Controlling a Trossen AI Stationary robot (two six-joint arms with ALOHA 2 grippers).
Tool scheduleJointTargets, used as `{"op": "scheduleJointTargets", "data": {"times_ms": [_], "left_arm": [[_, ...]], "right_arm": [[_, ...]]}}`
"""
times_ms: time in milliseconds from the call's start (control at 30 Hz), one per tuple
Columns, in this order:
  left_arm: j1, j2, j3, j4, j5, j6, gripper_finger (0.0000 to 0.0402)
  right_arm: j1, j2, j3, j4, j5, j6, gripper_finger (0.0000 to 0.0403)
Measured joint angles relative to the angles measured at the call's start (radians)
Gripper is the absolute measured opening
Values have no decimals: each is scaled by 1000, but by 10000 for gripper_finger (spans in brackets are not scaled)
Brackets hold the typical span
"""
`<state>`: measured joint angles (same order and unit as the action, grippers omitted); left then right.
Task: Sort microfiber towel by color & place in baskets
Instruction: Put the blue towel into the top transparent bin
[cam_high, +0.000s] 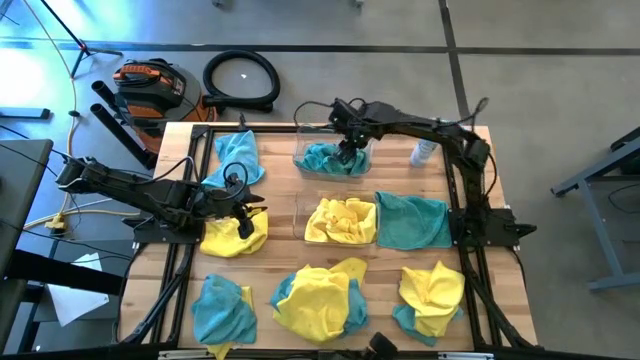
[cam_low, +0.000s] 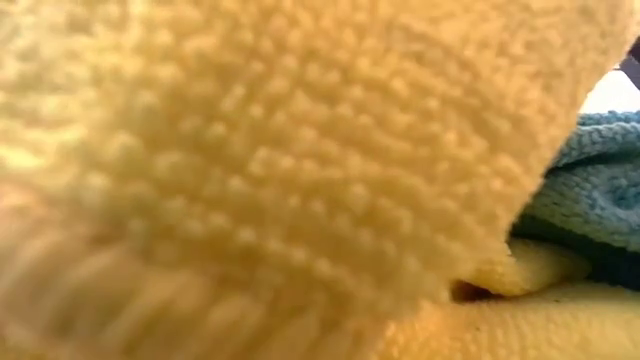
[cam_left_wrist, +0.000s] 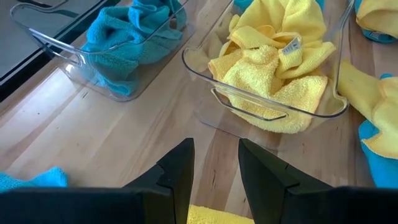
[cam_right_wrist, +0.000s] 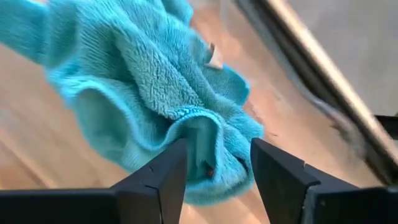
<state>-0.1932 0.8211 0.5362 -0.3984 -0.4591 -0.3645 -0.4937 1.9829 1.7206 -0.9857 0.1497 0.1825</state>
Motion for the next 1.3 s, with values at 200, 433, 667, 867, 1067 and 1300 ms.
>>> {"op": "scheduleJointTargets", "data": {"times_ms": [200,433,667,867,1067,1300], "left_arm": [[0,0,0,0,0,-1,115],[0,0,0,0,0,-2,115],[0,2,0,0,1,-28,115],[0,43,0,2,1,-37,115],[0,118,0,4,1,-35,115],[10,170,24,-4,-8,35,115]], "right_arm": [[39,-115,0,-37,7,-8,172],[124,-203,-4,-41,19,-46,172],[208,-411,-368,155,52,67,171],[375,-700,-730,339,116,270,171],[565,-936,-943,395,260,403,171],[723,-1061,-1163,597,367,440,171]]}}
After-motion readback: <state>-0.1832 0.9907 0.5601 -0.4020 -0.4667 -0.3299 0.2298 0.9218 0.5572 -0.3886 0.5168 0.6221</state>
